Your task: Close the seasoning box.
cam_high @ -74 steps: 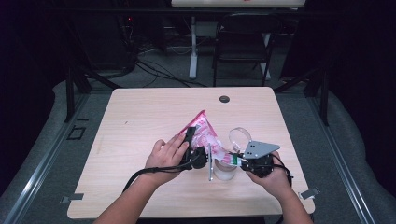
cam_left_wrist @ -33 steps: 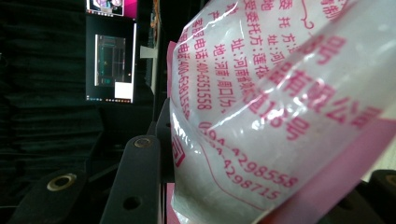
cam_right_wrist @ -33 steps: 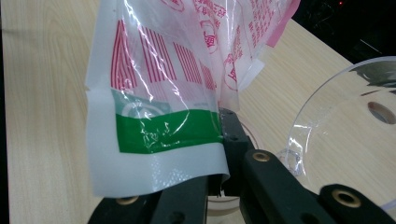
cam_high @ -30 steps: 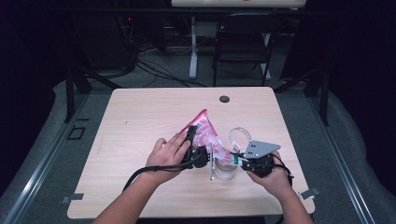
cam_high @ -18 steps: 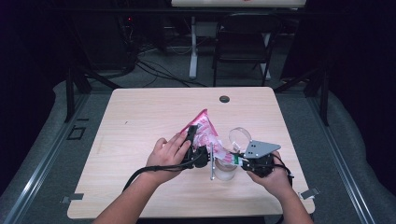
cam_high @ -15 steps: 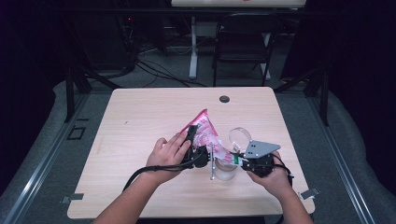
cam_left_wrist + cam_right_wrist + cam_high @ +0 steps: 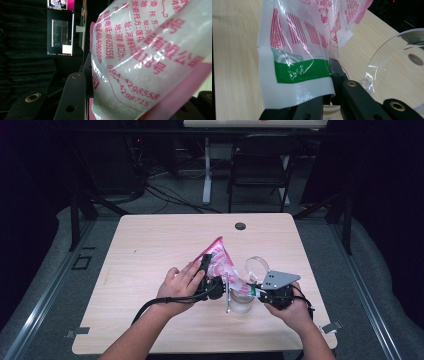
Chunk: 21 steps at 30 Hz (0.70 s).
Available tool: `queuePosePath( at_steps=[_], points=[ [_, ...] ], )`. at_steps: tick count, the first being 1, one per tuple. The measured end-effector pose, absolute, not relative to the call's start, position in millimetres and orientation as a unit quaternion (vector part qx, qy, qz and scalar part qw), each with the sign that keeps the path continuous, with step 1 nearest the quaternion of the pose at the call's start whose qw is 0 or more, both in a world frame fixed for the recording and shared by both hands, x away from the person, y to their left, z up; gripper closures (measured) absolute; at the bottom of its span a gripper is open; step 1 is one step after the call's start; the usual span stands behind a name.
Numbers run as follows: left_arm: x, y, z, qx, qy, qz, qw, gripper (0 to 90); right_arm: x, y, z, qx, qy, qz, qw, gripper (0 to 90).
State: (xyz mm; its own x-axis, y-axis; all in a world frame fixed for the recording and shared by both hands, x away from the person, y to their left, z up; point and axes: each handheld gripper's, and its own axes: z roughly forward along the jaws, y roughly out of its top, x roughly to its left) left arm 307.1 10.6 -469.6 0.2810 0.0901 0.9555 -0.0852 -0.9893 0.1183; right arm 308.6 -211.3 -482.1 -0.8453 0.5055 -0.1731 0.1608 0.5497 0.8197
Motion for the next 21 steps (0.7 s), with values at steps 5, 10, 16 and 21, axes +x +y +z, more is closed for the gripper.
queuePosePath(
  at_steps=[5,10,16,21],
  points=[
    [307.0,10.4,-469.9,0.796,0.002,0.6,0.074,64.0,308.6,-211.5,-482.2,0.195,0.858,0.431,0.2,90.0],
    [306.8,9.8,-470.0,0.796,0.002,0.601,0.075,64.0,308.9,-212.1,-482.4,0.196,0.858,0.43,0.203,90.0],
    [306.5,9.0,-468.6,0.796,0.0,0.601,0.074,64.1,309.1,-212.5,-482.7,0.195,0.857,0.433,0.201,90.0],
    [306.8,8.6,-469.6,0.796,-0.001,0.601,0.076,64.0,309.5,-212.6,-483.6,0.197,0.857,0.433,0.199,90.0]
  ],
)
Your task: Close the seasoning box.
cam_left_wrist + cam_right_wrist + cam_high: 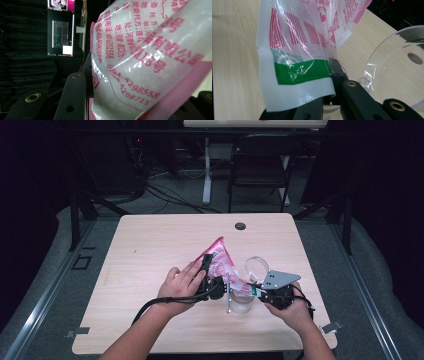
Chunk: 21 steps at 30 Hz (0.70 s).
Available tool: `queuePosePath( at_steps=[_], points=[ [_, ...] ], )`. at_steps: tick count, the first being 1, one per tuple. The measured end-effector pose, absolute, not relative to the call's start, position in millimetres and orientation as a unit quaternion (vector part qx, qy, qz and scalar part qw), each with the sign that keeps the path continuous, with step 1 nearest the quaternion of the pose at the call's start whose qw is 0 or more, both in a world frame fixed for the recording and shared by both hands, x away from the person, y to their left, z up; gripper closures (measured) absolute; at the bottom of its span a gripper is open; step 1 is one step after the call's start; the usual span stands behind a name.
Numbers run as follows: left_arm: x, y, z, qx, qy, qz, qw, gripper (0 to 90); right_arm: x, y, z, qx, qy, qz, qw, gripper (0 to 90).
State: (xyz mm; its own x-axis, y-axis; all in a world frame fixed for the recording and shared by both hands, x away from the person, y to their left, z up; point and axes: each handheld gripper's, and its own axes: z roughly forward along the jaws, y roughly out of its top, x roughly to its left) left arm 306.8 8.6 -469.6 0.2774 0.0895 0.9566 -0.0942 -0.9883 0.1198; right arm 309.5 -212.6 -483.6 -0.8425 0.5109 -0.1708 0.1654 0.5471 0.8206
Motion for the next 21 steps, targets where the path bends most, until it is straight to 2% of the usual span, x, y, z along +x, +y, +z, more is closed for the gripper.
queuePosePath(
  at_steps=[21],
  points=[
    [305.4,6.8,-468.0,0.795,-0.002,0.603,0.074,64.1,310.0,-214.5,-483.7,0.198,0.857,0.431,0.203,90.0]
  ],
)
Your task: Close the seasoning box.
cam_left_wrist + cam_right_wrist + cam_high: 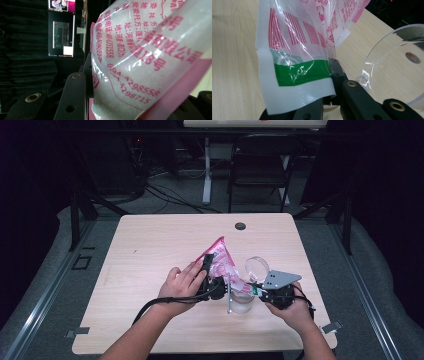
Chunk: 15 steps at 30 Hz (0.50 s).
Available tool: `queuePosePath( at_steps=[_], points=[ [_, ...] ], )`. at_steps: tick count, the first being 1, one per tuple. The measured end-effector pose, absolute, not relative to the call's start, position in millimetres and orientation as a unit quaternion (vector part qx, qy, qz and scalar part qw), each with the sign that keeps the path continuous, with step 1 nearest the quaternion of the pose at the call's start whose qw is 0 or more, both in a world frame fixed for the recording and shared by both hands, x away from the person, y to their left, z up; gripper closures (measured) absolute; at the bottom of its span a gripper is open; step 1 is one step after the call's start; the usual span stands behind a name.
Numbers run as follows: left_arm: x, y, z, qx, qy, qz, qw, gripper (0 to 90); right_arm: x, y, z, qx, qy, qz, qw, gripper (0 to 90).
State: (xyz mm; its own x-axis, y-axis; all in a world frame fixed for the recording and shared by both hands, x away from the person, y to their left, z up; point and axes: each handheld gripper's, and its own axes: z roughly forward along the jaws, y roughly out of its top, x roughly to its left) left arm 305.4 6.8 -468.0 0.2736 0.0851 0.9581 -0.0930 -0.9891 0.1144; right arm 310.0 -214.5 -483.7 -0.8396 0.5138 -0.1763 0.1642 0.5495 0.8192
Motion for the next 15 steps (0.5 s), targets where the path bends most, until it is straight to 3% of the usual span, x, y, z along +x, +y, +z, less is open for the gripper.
queuePosePath(
  at_steps=[15],
  points=[
    [304.6,6.1,-466.1,0.792,-0.006,0.606,0.073,64.0,309.3,-214.9,-483.4,0.2,0.853,0.434,0.208,90.0]
  ],
)
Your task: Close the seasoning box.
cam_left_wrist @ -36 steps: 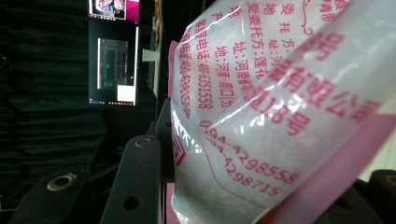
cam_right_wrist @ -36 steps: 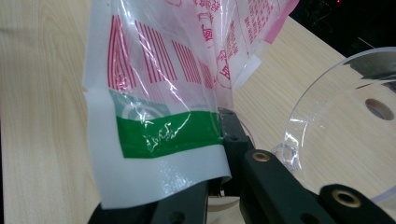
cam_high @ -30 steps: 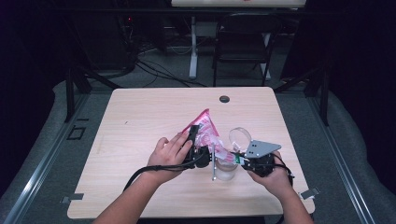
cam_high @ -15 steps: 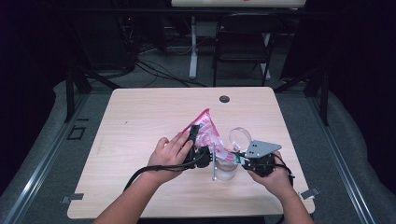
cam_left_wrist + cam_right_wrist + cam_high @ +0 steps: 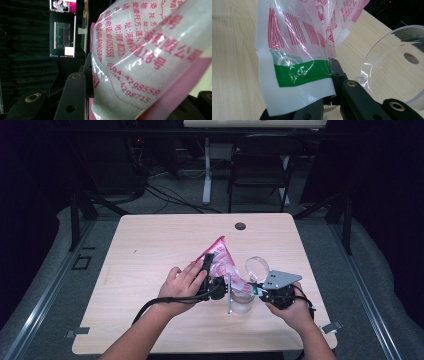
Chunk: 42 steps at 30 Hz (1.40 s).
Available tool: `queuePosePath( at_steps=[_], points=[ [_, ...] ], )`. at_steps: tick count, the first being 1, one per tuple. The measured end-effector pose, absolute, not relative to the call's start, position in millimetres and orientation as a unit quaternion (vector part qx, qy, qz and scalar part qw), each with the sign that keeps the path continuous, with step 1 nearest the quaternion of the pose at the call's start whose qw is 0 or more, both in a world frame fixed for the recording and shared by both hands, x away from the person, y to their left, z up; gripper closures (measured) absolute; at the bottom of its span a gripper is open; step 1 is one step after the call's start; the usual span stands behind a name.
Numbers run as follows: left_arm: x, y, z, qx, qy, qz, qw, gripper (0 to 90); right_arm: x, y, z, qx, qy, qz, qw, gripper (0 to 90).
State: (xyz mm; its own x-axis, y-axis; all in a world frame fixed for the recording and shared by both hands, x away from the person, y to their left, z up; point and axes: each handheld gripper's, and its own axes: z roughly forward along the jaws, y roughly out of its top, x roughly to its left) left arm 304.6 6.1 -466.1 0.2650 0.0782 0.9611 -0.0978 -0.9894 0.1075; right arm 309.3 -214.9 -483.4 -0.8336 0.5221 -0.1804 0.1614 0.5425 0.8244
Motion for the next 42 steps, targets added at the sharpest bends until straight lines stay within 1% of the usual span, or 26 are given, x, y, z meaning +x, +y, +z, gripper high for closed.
queuePosePath(
  at_steps=[42],
  points=[
    [303.5,2.6,-464.2,0.786,-0.018,0.613,0.074,64.0,310.6,-219.0,-483.3,0.205,0.851,0.436,0.211,90.0]
  ],
)
